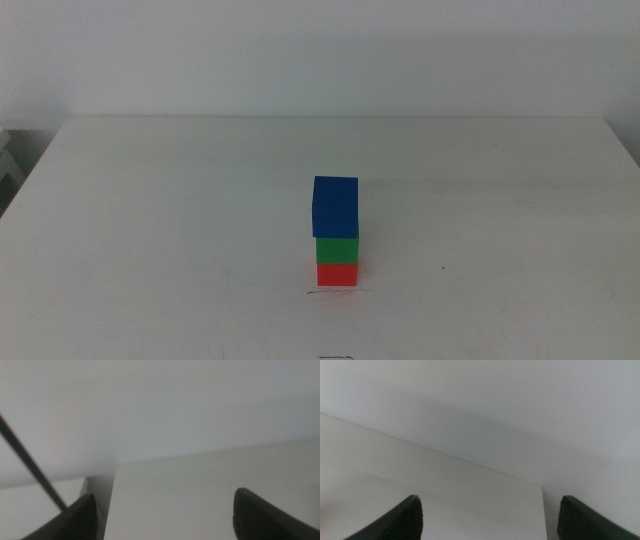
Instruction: Stack red cubes first, then green, then blue cubes in a specific spot.
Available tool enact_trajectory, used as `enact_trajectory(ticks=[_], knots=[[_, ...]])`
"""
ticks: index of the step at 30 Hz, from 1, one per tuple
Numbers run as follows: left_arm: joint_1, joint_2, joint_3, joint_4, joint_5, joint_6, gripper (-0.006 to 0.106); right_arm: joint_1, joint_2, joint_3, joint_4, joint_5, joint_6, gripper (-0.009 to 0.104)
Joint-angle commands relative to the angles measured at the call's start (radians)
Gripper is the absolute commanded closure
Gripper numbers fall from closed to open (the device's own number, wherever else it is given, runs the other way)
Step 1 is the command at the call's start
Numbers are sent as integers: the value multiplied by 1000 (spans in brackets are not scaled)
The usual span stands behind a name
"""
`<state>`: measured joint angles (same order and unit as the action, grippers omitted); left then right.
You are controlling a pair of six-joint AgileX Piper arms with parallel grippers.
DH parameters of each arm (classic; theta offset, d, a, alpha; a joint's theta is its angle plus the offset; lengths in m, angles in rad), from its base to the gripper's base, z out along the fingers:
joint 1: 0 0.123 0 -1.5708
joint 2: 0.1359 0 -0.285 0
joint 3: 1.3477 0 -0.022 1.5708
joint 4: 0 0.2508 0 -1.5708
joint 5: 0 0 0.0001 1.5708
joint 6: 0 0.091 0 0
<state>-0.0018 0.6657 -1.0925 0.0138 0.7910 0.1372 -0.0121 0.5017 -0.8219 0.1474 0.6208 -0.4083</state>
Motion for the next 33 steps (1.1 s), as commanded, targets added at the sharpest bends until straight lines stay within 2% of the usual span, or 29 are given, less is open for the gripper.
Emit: enact_trajectory(ticks=[1,5,9,18,23,33], knots=[[3,-80,64,13,-83,-1,8,-6,-52,30,-3,-116,-8,19],[2,-246,207,12,-82,-1,8,-6,-155,151,-9,-195,-8,19],[2,-373,307,9,-68,-1,8,-6,-241,241,6,-193,-8,19],[2,-459,397,9,-96,-1,8,-6,-314,321,6,-197,-8,19],[2,-543,542,10,-278,-1,8,-7,-391,440,18,-214,-8,19],[2,-599,849,10,-696,-1,8,-14,-522,697,20,-376,-8,19]])
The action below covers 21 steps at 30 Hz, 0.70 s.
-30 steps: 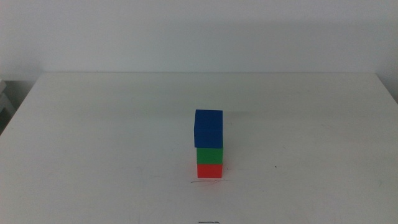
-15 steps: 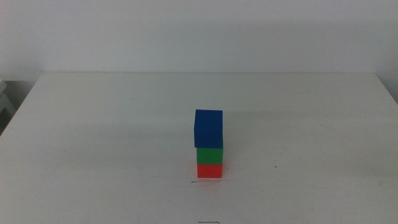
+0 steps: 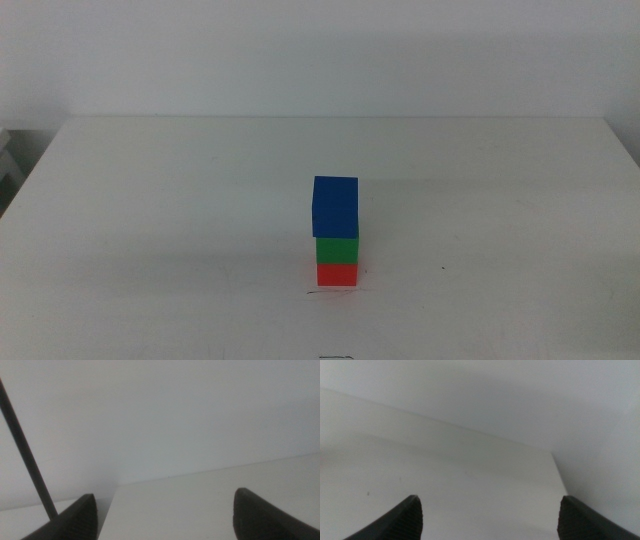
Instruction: Stack red cubes first, then green, then blue cubes in a specific spot.
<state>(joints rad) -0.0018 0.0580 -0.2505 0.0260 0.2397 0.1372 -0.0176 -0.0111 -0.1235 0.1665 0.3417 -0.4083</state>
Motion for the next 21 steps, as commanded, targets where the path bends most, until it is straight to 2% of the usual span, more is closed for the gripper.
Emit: enact_trajectory(ticks=[1,12,21], knots=[[2,5,36,-3,-163,-1,8,-8,-17,17,1,-97,-8,19],[2,-97,274,-6,-157,-1,8,-8,-17,139,1,-114,-8,19],[2,-97,277,-48,-91,-1,8,-42,-17,140,-2,-149,-8,19]])
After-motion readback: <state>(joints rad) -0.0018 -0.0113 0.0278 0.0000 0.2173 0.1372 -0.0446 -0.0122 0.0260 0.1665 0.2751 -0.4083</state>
